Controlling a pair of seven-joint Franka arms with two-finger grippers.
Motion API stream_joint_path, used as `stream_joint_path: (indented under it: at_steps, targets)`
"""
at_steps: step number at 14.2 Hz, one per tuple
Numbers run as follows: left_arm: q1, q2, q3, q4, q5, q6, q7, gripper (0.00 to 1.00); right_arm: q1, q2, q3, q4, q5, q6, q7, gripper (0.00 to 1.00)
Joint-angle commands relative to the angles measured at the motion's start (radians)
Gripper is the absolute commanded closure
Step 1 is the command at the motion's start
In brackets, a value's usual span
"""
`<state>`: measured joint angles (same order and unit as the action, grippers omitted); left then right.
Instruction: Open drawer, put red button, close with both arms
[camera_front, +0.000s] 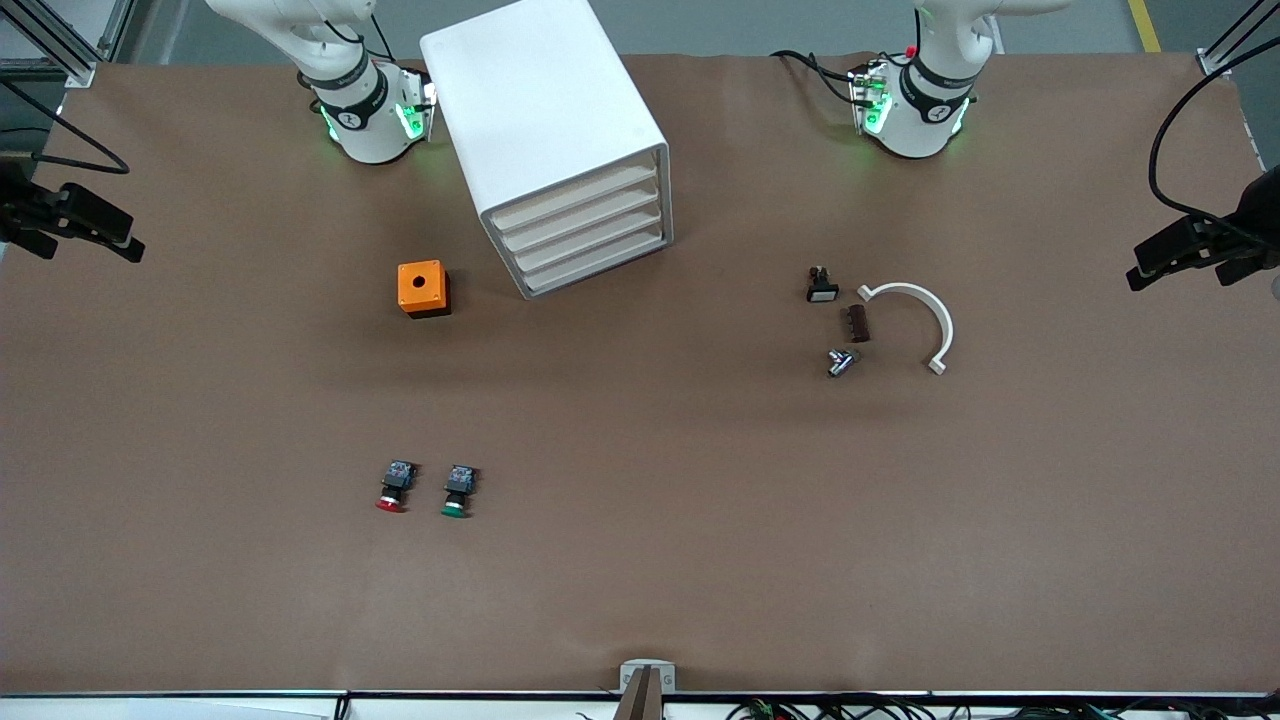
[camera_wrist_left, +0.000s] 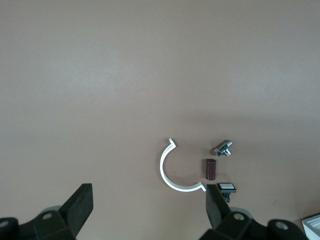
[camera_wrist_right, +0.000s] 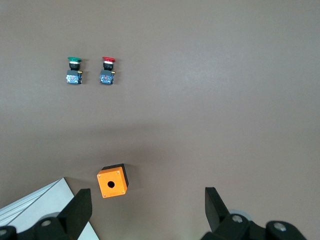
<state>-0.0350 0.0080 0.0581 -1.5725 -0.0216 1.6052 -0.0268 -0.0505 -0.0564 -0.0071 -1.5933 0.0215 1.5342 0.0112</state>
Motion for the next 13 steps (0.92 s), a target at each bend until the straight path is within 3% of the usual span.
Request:
stream_joint_path:
  at_steps: [1, 5, 13]
  targets:
    - [0.000, 0.009, -0.003, 0.012, 0.020, -0.024, -0.009, 0.01, -0.009, -0.023, 0.004, -0.025, 0.012, 0.010, -0.007, 0.00]
    - [0.009, 0.020, 0.000, 0.025, 0.020, -0.018, -0.008, 0.01, -0.009, -0.022, 0.004, -0.025, 0.012, 0.011, -0.007, 0.00]
    - [0.050, 0.148, 0.008, 0.028, 0.031, 0.004, -0.027, 0.01, -0.012, -0.013, 0.004, 0.007, 0.011, 0.006, -0.019, 0.00]
